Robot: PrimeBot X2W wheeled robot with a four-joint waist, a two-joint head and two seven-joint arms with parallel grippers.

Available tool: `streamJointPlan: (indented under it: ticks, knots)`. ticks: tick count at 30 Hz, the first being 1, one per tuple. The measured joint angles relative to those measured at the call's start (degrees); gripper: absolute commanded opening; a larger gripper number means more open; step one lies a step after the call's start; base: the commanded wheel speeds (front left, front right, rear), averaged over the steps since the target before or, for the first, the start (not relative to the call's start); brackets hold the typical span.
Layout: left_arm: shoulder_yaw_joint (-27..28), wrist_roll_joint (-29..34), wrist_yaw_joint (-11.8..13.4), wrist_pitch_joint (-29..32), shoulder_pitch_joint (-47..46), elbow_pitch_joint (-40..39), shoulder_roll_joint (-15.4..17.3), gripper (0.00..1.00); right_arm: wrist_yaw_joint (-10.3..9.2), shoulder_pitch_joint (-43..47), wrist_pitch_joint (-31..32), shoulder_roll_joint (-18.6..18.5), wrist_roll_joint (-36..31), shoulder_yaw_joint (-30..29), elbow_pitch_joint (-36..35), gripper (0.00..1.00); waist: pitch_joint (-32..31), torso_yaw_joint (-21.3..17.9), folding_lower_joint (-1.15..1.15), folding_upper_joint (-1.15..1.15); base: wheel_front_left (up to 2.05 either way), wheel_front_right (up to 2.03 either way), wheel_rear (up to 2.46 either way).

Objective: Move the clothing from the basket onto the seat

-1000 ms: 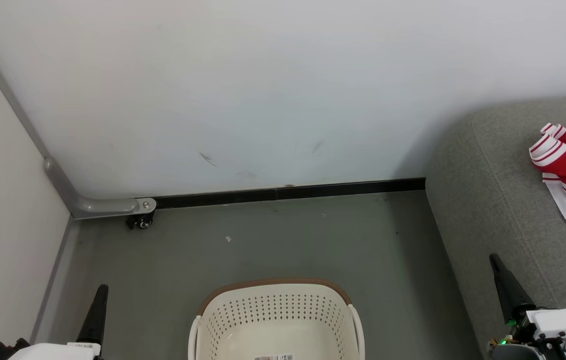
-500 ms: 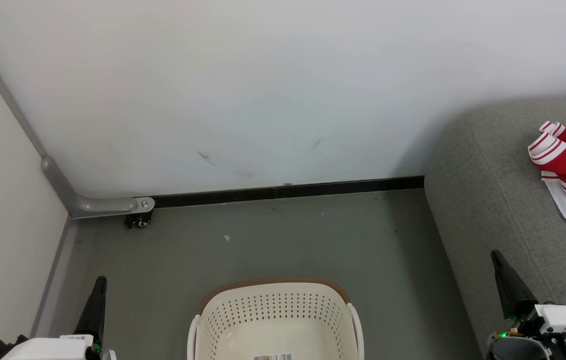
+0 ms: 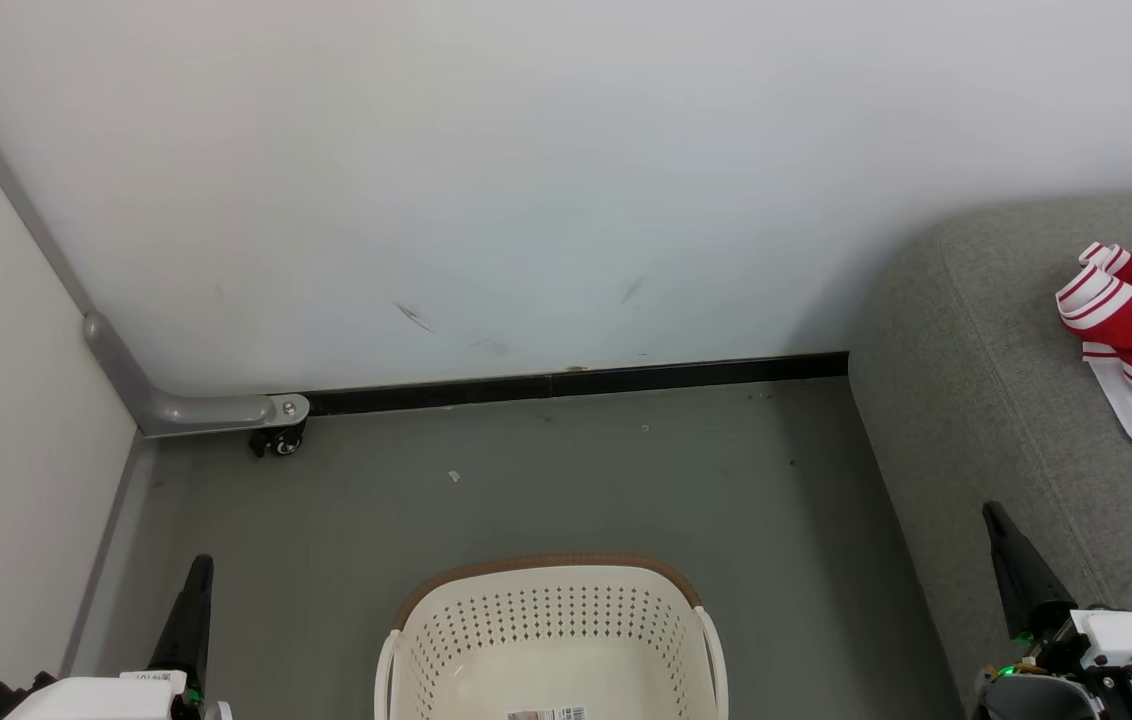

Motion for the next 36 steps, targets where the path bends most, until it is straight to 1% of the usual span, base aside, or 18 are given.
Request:
streamJointPlan:
  ticks: [36]
  knots:
    - [0.19,0.0,-0.08,0.24,-0.18,0.51,-0.04,0.0,0.0,-0.01,0.47,0.04,-0.01,-0.44,0.13,0.0,-0.01,0.0,-0.01,0.0,0.0,0.0,0.0]
